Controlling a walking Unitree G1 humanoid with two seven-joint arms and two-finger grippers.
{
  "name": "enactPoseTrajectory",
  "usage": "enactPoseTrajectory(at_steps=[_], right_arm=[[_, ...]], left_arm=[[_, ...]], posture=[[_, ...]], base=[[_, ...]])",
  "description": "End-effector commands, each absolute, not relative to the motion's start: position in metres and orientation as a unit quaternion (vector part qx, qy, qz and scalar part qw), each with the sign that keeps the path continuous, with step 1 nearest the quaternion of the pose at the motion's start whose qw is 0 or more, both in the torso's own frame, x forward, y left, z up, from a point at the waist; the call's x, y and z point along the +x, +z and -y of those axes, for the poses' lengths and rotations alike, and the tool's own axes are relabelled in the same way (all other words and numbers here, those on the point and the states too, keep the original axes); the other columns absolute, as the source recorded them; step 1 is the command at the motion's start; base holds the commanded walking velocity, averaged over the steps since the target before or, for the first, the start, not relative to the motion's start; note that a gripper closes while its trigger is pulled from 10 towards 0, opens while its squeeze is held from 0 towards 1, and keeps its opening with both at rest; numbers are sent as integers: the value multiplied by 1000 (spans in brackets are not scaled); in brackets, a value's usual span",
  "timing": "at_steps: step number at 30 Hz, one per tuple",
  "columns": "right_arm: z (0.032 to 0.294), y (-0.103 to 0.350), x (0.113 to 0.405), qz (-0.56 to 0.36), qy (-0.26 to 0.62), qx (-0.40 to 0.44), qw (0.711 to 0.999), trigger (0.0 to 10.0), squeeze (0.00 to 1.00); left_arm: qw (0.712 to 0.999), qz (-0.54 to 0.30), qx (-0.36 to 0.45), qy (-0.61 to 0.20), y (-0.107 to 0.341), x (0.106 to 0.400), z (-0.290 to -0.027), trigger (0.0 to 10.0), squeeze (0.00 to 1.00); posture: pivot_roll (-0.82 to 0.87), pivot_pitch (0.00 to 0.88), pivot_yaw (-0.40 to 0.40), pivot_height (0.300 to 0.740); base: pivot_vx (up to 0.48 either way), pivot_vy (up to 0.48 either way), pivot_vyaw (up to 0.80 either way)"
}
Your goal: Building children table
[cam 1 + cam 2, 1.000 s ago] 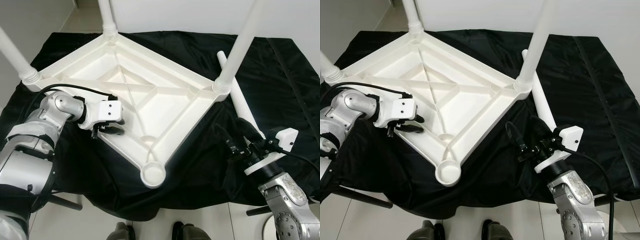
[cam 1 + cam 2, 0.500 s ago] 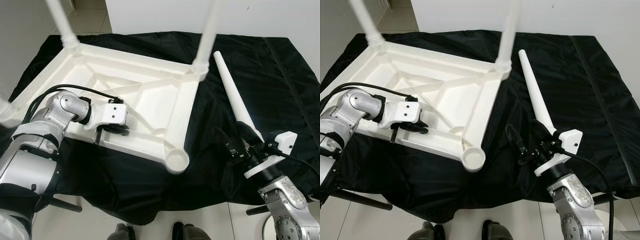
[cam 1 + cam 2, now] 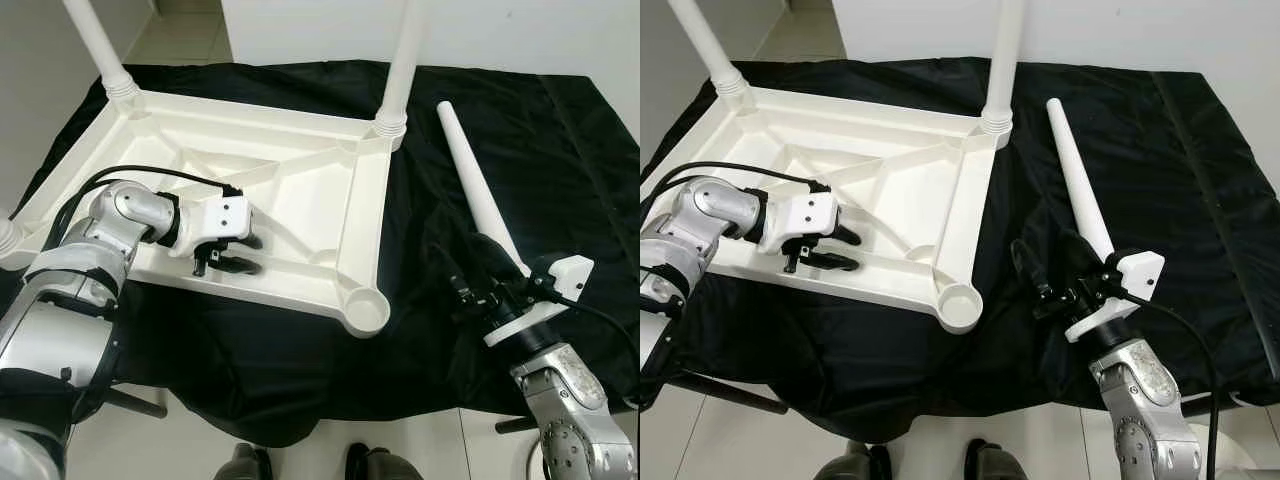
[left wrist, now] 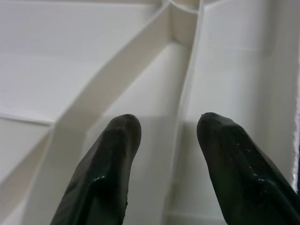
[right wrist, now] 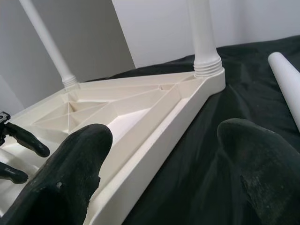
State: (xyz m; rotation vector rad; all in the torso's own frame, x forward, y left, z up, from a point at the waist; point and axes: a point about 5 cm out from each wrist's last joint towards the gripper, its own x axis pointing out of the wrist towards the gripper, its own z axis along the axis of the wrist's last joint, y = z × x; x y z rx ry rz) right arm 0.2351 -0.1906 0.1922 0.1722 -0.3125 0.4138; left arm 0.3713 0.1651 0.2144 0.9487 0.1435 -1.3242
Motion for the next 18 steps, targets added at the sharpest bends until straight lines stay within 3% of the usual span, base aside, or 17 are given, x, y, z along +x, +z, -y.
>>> enactPoseTrajectory(at_steps=[1, 7, 9, 10, 12, 18], right_arm=[[193, 190, 236, 155, 191, 79, 966, 10000, 0], [192, 188, 239, 158, 184, 83, 967, 10000, 0], [191, 187, 242, 160, 179, 86, 967, 10000, 0], [191, 187, 242, 160, 179, 86, 967, 10000, 0], [192, 188, 245, 164, 170, 88, 968, 10000, 0], [193, 187, 258, 163, 124, 81, 976, 10000, 0]], left_arm=[[687, -53, 409, -598, 221, 370, -168, 10000, 0], [723, -14, 348, -597, 245, 371, -174, 10000, 0], [759, 23, 287, -585, 260, 374, -171, 10000, 0], [759, 23, 287, -585, 260, 374, -171, 10000, 0], [789, 49, 237, -564, 267, 378, -168, 10000, 0], [839, 74, 177, -508, 258, 384, -154, 10000, 0]], posture=[[-46, 160, 59, 740], [-37, 159, 61, 740], [-34, 158, 63, 740], [-34, 158, 63, 740], [-32, 156, 60, 740], [-32, 148, 55, 740]], base=[[0, 0, 0], [0, 0, 0], [0, 0, 0], [0, 0, 0], [0, 0, 0], [0, 0, 0]])
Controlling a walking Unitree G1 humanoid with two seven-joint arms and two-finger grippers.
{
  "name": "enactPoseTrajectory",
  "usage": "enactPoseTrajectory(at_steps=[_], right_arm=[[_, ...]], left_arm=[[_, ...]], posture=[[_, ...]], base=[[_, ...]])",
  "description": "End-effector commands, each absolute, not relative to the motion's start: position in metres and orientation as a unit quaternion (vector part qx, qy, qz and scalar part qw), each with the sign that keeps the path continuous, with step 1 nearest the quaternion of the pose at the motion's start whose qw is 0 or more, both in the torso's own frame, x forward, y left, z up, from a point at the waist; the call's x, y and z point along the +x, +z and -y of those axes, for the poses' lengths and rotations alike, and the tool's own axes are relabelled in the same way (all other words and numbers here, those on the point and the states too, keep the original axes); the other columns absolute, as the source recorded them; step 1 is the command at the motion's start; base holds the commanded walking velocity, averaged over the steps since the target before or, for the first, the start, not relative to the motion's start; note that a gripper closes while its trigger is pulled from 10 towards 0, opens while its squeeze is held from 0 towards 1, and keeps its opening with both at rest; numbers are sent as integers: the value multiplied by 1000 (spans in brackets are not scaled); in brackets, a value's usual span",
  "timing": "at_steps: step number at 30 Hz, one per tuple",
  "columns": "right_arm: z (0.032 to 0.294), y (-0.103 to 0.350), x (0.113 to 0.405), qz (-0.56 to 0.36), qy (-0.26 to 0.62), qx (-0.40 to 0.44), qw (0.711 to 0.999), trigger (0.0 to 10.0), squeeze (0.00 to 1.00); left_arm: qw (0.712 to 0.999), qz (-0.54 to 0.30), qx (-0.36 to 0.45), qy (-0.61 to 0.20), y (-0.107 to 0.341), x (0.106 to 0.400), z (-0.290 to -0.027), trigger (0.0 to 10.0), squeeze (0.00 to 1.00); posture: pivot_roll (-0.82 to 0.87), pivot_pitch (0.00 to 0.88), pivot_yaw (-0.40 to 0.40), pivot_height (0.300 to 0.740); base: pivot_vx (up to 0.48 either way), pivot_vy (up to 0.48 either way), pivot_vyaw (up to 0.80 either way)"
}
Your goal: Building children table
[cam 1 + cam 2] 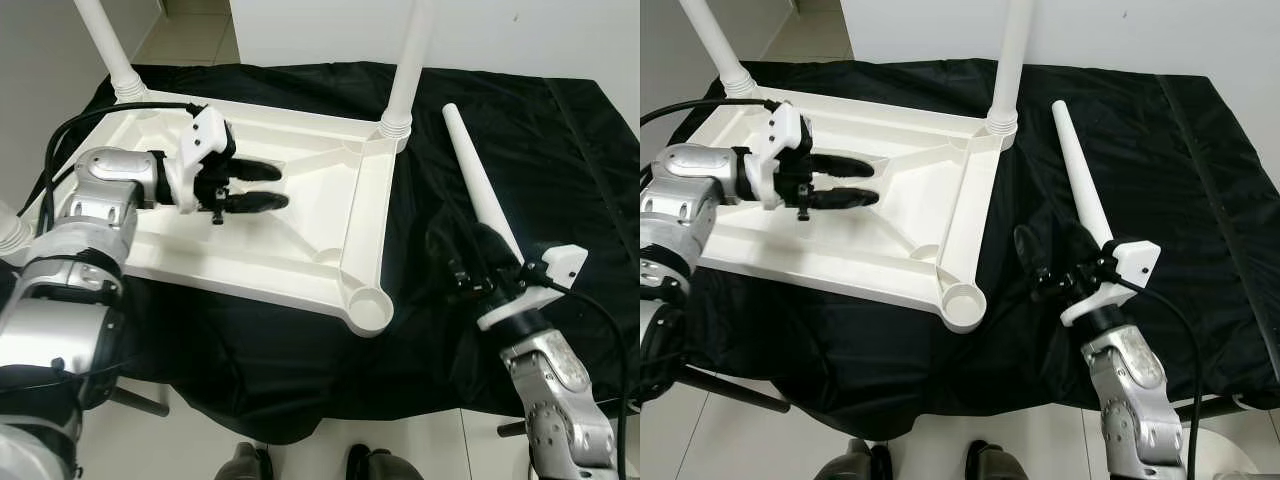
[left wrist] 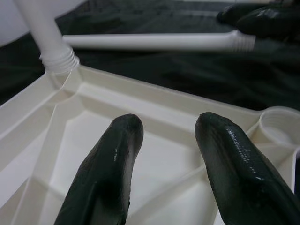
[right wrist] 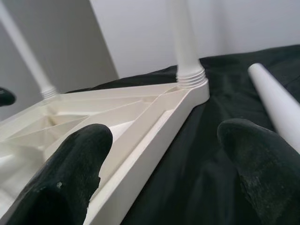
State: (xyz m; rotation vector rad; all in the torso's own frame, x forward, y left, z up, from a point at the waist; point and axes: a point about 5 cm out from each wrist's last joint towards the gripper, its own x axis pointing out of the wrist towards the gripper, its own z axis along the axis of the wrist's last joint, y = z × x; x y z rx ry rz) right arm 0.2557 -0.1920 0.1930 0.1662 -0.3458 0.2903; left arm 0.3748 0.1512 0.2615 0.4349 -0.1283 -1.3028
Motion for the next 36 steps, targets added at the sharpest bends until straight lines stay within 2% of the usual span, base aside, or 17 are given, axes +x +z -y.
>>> enactPoseTrajectory(at_steps=[1, 3, 9, 13, 14, 26, 28, 30, 33, 35, 36], right_arm=[[194, 186, 261, 160, 109, 76, 978, 10000, 0], [194, 185, 266, 158, 87, 67, 981, 10000, 0], [197, 183, 274, 149, 39, 67, 986, 10000, 0], [203, 179, 282, 134, -8, 56, 989, 10000, 0], [205, 178, 287, 129, -35, 55, 989, 10000, 0], [201, 181, 297, 138, -50, 39, 988, 10000, 0], [203, 183, 298, 142, -64, 34, 987, 10000, 0], [203, 183, 298, 142, -64, 34, 987, 10000, 0], [207, 183, 299, 141, -86, 11, 986, 10000, 0], [208, 183, 299, 140, -91, 5, 986, 10000, 0], [207, 184, 299, 145, -92, -13, 985, 10000, 0]], left_arm=[[848, 78, 167, -496, 255, 385, -150, 10000, 0], [864, 83, 138, -477, 250, 386, -142, 10000, 0], [875, 92, 119, -459, 245, 385, -133, 10000, 0], [894, 92, 85, -430, 245, 386, -126, 10000, 0], [906, 91, 55, -410, 246, 387, -122, 10000, 0], [901, 91, 38, -422, 244, 376, -102, 10000, 0], [914, 83, 17, -396, 243, 378, -99, 10000, 0], [914, 83, 17, -396, 243, 378, -99, 10000, 0], [943, 81, -8, -323, 242, 380, -96, 10000, 0], [947, 80, -11, -312, 242, 380, -96, 10000, 0], [957, 84, -21, -276, 239, 380, -98, 10000, 0]], posture=[[-32, 148, 55, 740], [-34, 147, 55, 740], [-34, 147, 55, 740], [-38, 140, 54, 740], [-38, 133, 53, 740], [-36, 130, 42, 740], [-43, 126, 40, 740], [-43, 126, 40, 740], [-54, 119, 38, 740], [-54, 119, 38, 740], [-71, 114, 30, 740]], base=[[0, 0, 0], [0, 0, 0], [0, 0, 0], [0, 0, 0], [0, 0, 0], [0, 0, 0], [0, 0, 0], [0, 0, 0], [0, 0, 0], [0, 0, 0], [0, 0, 0]])
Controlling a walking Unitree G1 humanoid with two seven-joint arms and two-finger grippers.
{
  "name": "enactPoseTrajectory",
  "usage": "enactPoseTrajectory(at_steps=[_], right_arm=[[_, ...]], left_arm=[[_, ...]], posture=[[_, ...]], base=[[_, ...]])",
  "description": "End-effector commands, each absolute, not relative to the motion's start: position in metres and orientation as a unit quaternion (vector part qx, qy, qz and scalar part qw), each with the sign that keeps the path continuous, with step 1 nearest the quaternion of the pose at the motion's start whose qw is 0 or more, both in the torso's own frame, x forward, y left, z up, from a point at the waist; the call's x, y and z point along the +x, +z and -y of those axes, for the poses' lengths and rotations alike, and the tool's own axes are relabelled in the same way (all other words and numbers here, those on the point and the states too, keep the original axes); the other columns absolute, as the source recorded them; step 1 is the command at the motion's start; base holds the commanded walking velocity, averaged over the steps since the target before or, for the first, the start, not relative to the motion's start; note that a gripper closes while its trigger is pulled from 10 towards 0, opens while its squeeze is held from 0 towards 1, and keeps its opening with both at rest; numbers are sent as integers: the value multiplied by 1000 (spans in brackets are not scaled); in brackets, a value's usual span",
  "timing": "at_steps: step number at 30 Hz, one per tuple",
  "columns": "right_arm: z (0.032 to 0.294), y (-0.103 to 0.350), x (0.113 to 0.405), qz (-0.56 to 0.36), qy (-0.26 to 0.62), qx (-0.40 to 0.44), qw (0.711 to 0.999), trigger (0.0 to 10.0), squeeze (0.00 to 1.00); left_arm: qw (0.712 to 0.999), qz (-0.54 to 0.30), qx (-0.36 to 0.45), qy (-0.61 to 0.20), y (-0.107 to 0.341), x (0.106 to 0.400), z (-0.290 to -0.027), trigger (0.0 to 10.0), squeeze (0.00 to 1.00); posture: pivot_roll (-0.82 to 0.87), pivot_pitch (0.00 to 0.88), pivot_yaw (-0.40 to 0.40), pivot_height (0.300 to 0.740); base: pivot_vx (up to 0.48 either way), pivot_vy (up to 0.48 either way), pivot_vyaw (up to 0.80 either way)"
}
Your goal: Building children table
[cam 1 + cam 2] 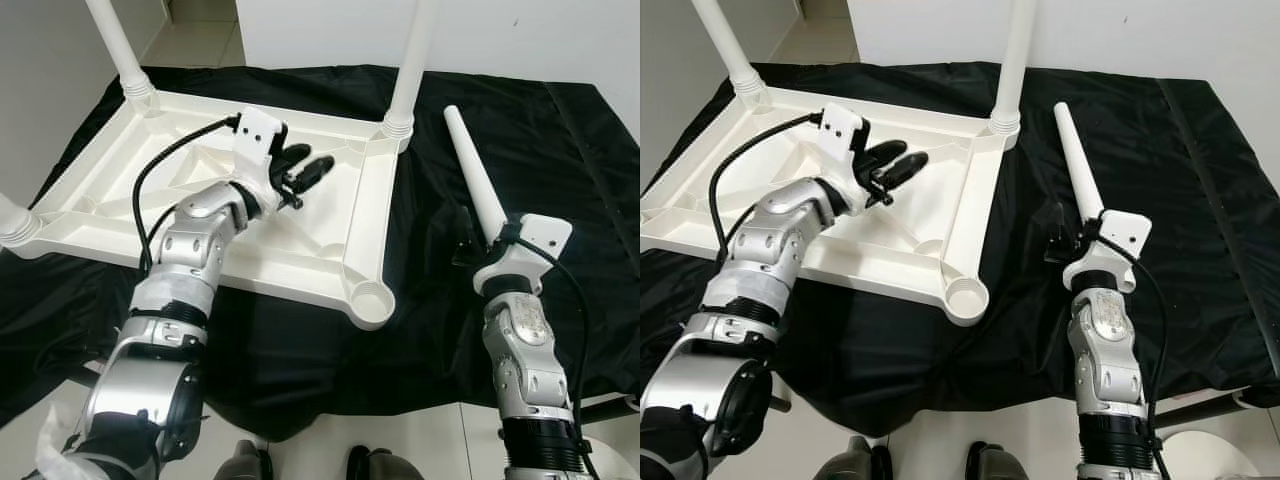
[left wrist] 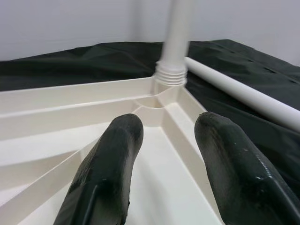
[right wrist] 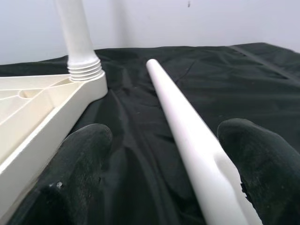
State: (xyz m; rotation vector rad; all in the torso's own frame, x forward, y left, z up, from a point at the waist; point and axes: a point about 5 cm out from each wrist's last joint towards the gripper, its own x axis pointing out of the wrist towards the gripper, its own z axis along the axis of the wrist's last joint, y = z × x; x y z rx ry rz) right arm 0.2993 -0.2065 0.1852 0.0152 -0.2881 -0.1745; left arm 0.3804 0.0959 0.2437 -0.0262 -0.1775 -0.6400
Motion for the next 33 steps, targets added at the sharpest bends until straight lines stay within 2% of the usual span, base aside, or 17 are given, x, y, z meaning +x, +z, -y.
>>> enactPoseTrajectory(at_steps=[1, 2, 4, 6, 9, 13, 17, 26, 33], right_arm=[[207, 184, 299, 145, -92, -13, 985, 10000, 0], [203, 185, 298, 151, -86, -25, 984, 10000, 0], [203, 185, 298, 151, -86, -25, 984, 10000, 0], [198, 185, 297, 157, -79, -37, 984, 10000, 0], [194, 180, 295, 155, -78, -39, 984, 10000, 0], [191, 177, 294, 152, -79, -40, 984, 10000, 0], [194, 177, 294, 157, -91, -44, 982, 10000, 0], [225, 168, 279, 138, -220, -82, 962, 10000, 0], [230, 156, 268, 122, -233, -64, 963, 10000, 0]], left_arm=[[957, 84, -21, -276, 239, 380, -98, 10000, 0], [969, 81, -20, -232, 234, 380, -100, 10000, 0], [969, 81, -20, -232, 234, 380, -100, 10000, 0], [980, 77, -17, -181, 229, 378, -103, 10000, 0], [983, 80, -37, -159, 219, 371, -103, 10000, 0], [985, 77, -44, -147, 209, 366, -102, 10000, 0], [985, 109, -18, -132, 209, 360, -101, 10000, 0], [976, 179, -33, -118, 212, 343, -102, 10000, 0], [974, 194, -12, -116, 214, 338, -104, 10000, 0]], posture=[[-71, 114, 30, 740], [-72, 113, 28, 740], [-72, 113, 28, 740], [-72, 113, 28, 740], [-67, 116, 30, 740], [-66, 113, 30, 740], [-69, 105, 33, 740], [-81, 90, 24, 740], [-73, 88, 22, 740]], base=[[0, 0, 0], [0, 0, 0], [0, 0, 0], [0, 0, 0], [0, 0, 0], [0, 0, 0], [0, 0, 0], [0, 0, 0], [0, 0, 0]])
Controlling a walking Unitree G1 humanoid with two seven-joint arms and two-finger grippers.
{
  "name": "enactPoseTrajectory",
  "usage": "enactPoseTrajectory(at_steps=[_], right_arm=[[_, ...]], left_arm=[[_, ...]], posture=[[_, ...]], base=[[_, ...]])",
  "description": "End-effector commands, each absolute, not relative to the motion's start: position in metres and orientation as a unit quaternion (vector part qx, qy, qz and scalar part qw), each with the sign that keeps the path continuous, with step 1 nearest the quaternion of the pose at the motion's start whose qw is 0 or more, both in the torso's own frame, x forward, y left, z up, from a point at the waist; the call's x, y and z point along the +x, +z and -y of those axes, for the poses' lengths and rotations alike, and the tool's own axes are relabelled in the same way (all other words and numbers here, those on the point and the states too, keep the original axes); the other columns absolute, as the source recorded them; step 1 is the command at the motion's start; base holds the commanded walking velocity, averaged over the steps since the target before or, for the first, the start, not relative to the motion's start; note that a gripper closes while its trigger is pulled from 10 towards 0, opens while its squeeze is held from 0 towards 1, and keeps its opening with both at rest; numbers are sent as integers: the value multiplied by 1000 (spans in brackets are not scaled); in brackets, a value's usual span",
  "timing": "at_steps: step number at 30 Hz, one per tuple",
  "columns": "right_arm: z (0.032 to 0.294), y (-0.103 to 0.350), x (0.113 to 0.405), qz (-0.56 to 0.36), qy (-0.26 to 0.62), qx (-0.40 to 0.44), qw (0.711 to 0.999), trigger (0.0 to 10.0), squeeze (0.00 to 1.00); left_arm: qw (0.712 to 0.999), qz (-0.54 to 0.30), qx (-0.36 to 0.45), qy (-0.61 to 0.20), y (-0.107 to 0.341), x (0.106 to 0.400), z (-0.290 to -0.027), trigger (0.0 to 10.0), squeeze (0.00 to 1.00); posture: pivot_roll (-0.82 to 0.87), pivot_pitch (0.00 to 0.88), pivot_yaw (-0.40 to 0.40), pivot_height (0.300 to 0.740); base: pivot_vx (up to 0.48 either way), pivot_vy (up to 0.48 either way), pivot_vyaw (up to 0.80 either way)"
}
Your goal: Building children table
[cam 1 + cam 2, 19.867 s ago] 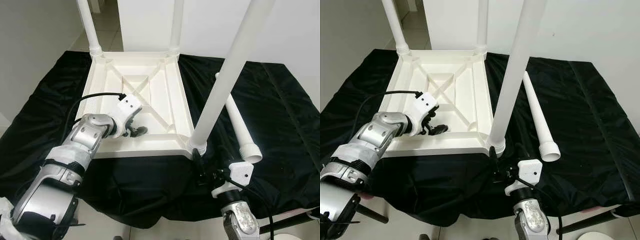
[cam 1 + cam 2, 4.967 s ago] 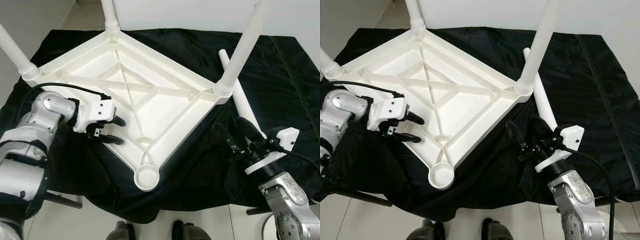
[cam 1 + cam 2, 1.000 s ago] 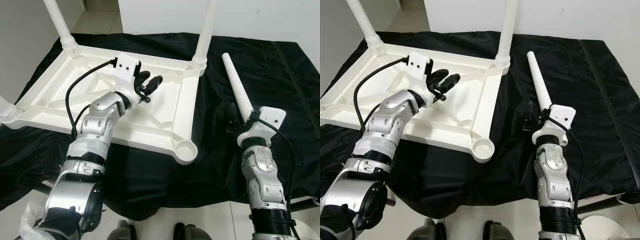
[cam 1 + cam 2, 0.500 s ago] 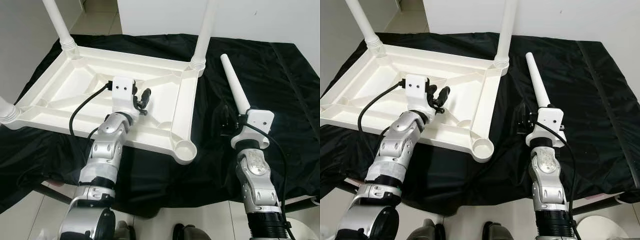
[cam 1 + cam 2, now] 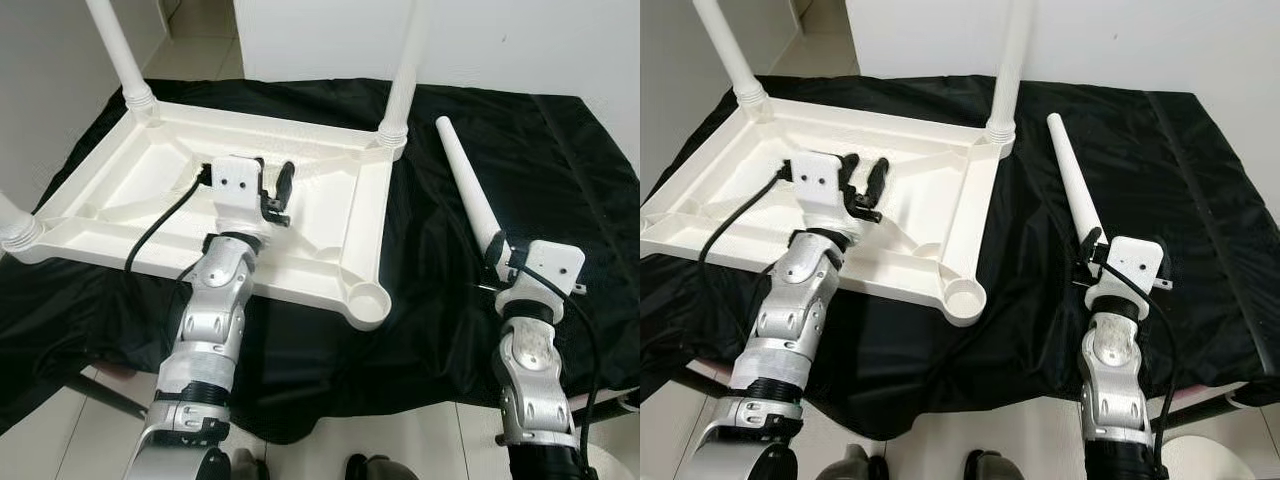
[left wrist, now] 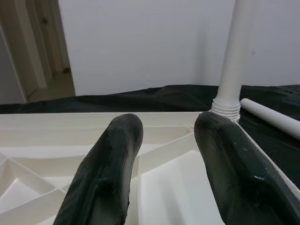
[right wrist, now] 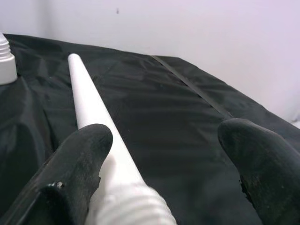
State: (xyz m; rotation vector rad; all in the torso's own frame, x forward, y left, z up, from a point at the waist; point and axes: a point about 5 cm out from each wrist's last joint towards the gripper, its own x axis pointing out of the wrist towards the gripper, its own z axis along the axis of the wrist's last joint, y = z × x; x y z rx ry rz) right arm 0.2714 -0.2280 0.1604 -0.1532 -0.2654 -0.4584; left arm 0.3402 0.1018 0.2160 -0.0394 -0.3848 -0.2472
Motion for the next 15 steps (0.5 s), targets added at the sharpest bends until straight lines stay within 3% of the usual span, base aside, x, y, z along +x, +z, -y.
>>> enactPoseTrajectory(at_steps=[1, 6, 15], right_arm=[[232, 152, 264, 113, -236, -60, 963, 10000, 0], [234, 136, 258, 77, -225, -43, 970, 10000, 0], [250, 124, 274, 36, -182, -38, 982, 10000, 0]], left_arm=[[973, 197, -7, -116, 215, 338, -105, 10000, 0], [974, 200, 4, -107, 214, 338, -108, 10000, 0], [976, 191, 35, -99, 209, 335, -109, 10000, 0]], posture=[[-73, 88, 22, 740], [-67, 91, 19, 740], [-56, 101, 24, 740]], base=[[0, 0, 0], [0, 0, 0], [0, 0, 0]])
